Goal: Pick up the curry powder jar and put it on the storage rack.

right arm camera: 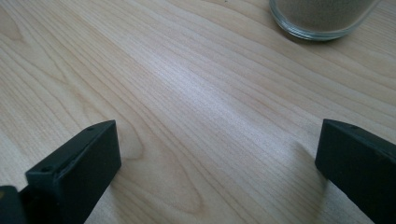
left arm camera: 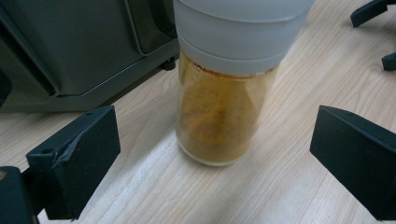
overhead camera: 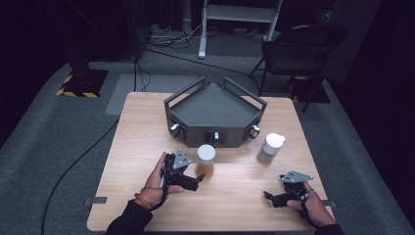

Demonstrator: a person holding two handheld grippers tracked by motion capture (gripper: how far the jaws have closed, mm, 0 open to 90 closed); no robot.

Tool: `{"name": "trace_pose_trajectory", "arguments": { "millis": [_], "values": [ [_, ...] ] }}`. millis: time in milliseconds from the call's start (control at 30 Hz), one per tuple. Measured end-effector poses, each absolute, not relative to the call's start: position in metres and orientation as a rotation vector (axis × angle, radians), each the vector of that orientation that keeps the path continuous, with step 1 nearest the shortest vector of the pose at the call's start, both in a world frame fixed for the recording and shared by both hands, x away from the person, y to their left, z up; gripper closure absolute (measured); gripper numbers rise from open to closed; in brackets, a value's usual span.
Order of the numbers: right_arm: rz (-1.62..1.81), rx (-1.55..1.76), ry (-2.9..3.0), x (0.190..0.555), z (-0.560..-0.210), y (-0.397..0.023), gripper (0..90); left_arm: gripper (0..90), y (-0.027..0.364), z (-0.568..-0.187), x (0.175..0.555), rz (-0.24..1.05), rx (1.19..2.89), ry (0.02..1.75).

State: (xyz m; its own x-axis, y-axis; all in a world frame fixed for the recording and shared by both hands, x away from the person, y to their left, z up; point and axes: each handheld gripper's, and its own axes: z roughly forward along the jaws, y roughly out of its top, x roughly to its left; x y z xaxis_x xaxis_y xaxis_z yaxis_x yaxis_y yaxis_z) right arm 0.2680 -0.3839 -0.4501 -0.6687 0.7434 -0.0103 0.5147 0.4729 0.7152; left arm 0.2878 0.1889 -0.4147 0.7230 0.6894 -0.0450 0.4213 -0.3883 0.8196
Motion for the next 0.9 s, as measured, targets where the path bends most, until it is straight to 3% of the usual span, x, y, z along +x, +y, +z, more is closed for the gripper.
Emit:
{"name": "trace_pose_trajectory", "arguments": {
  "millis": [900],
  "values": [
    [1.006, 1.063, 2.406, 0.268, -0.450, -0.384, 0.0, 5.2, 0.166, -0.430, 0.313, 0.314, 1.970, 0.843]
  ]
}}
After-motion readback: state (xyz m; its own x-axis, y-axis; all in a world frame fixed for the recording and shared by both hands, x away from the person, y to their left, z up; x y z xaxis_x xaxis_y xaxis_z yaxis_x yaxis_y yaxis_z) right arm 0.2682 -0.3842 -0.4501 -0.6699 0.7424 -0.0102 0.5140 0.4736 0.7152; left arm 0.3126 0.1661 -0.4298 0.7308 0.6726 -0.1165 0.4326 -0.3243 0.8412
